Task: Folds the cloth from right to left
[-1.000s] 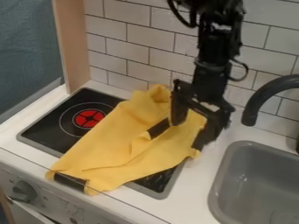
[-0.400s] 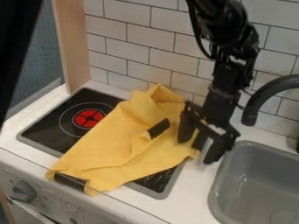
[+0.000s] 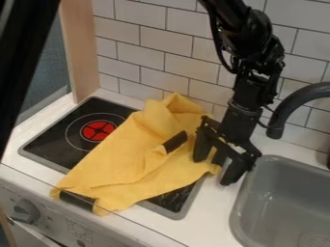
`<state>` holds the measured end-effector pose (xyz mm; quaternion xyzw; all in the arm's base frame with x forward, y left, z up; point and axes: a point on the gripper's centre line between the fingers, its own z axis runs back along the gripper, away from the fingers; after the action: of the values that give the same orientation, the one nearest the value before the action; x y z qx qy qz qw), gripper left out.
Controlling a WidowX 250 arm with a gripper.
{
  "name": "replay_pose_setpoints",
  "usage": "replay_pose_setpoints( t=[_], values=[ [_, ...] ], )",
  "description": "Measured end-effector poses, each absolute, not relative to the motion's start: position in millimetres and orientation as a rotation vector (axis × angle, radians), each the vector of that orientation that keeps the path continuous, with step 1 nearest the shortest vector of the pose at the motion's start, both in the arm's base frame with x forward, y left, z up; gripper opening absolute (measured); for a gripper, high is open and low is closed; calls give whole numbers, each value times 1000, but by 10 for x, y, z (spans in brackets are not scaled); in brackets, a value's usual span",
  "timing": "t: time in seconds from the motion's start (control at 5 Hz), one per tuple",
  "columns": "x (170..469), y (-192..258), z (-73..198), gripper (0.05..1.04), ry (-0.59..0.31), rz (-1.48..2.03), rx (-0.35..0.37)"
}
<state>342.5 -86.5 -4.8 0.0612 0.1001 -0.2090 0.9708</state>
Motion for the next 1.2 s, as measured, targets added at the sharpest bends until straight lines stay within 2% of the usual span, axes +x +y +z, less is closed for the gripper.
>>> replay_pose_setpoints(
  t=[0.2,0.4,0.6,0.8,1.2],
  values=[
    [3391,-839,-76,639,152,-418,129],
    [3373,-811,-67,384,136,-425,138],
    [3330,-804,-69,197,126,-425,137],
    [3313,-800,-60,77,122,-426,129],
    [3312,-748,40,49,86,-421,77]
  ],
)
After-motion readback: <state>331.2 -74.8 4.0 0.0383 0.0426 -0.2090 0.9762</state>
